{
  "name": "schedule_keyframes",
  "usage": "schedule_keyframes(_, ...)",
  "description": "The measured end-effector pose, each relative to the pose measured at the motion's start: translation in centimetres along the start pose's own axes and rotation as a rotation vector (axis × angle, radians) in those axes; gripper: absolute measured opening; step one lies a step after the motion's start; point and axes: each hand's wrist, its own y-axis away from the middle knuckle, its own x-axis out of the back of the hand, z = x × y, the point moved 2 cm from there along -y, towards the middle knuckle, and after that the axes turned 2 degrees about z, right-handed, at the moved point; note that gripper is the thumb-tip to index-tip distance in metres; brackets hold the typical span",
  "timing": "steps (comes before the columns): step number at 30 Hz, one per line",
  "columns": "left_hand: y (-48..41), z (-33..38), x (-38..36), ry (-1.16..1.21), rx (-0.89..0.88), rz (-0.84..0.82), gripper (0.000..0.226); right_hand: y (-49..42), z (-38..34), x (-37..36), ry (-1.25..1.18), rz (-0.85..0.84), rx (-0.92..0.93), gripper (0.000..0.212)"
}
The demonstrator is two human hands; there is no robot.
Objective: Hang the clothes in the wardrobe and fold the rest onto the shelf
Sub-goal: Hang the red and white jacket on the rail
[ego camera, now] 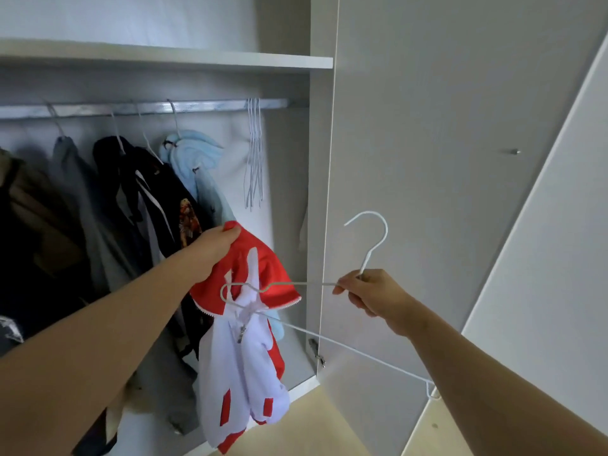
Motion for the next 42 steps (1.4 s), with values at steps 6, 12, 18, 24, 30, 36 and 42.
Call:
schedule_keyframes(6, 0.6, 1.8, 1.1, -0.513, -0.258, 0.142, 0.031, -1.0, -1.7, 0.4, -0.022, 0.053, 0.096, 0.029)
schedule_keyframes(12, 1.0, 1.8, 2.2, -0.333, -0.195, 0.18, 0.022, -1.9, -3.7, 0.0, -0.11, 0.068, 0.119, 0.027)
schedule_keyframes(18, 3.9, 2.9, -0.3, -0.073, -0.212, 0.02, 0.017, -2.9, -4.0, -3.9, -0.032, 0.012, 0.133, 0.03)
schedule_keyframes(24, 7.0, 6.5, -1.5, 0.173, -0.329, -0.095, 0.015, -3.3, -4.1, -7.8, -0.102, 0.071, 0.202, 0.035)
schedule_keyframes(30, 7.4, 7.2, 1.5, -0.784, -0.839, -0.038, 0.029, -3.6, -7.3, -6.1, -0.251, 0.095, 0.343, 0.035)
schedule_keyframes(36, 6.3, 6.7, 2.0, -0.659, -0.729, -0.192, 0.014, -3.1, -8.1, -5.6, -0.069, 0.276, 0.486, 0.015)
schedule_keyframes(42, 5.1, 7.3, 3.8, -0.214, -0.632, -0.077, 0.012, -0.8, -7.9, -4.5, 0.32, 0.828, 1.008, 0.026)
